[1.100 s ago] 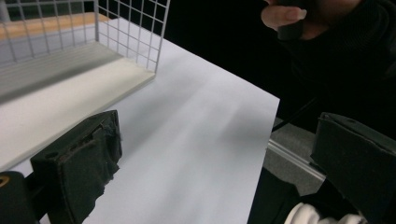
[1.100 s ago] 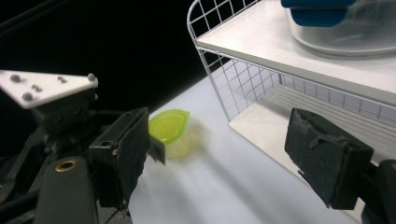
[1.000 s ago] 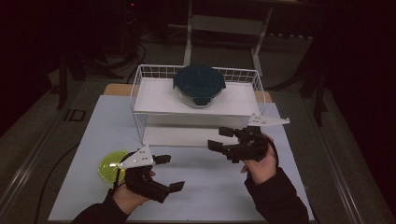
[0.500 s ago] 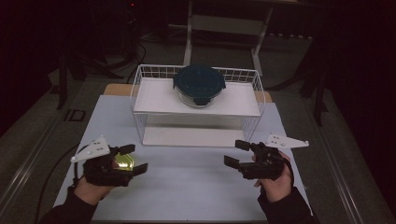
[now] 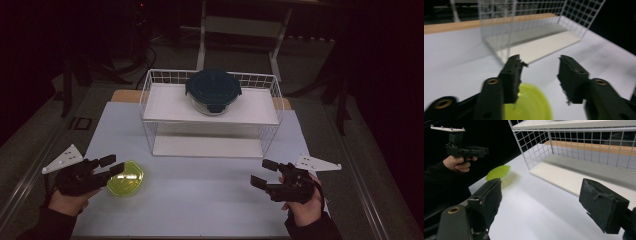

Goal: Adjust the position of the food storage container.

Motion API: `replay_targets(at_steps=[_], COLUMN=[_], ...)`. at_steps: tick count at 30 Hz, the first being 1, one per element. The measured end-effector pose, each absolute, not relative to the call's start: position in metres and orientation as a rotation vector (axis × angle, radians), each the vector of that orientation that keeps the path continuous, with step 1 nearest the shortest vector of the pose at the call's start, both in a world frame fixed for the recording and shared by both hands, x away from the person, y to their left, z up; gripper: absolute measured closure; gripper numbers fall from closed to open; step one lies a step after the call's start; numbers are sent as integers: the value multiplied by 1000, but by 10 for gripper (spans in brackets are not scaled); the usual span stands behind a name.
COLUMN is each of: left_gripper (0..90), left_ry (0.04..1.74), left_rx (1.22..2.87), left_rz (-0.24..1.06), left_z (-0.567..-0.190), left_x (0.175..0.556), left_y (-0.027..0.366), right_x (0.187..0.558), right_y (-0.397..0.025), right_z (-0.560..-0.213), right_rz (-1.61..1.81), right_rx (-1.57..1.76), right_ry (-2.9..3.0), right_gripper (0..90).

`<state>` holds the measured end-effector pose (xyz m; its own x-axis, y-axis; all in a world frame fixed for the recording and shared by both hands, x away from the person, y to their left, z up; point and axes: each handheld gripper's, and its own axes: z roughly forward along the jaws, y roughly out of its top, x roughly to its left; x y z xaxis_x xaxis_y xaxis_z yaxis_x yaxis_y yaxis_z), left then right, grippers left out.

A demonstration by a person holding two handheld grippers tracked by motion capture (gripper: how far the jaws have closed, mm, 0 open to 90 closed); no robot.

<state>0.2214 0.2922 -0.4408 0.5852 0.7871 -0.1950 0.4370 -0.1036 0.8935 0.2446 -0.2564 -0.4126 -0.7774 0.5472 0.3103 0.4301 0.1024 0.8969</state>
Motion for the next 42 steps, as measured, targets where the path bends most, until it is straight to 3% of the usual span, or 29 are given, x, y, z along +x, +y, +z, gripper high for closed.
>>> replay_targets(at_steps=[17, 22, 27, 42], left_gripper=[868, 883, 884, 887], left_ry=[1268, 1295, 1347, 1264], left_rx=[1802, 1802, 1864, 1951], left_rz=[462, 443, 335, 266], left_z=[-481, -491, -517, -538], left_x=[204, 201, 210, 225], left_y=[337, 345, 345, 321], right_x=[241, 241, 241, 241], right_y=[-263, -264, -263, -271], right_z=[-424, -424, -425, -435], right_rz=[1807, 1815, 1812, 1800], right_rx=[1041, 1043, 1040, 1088], right_ry=[2240, 2240, 2241, 2226], right_gripper=[181, 181, 181, 182])
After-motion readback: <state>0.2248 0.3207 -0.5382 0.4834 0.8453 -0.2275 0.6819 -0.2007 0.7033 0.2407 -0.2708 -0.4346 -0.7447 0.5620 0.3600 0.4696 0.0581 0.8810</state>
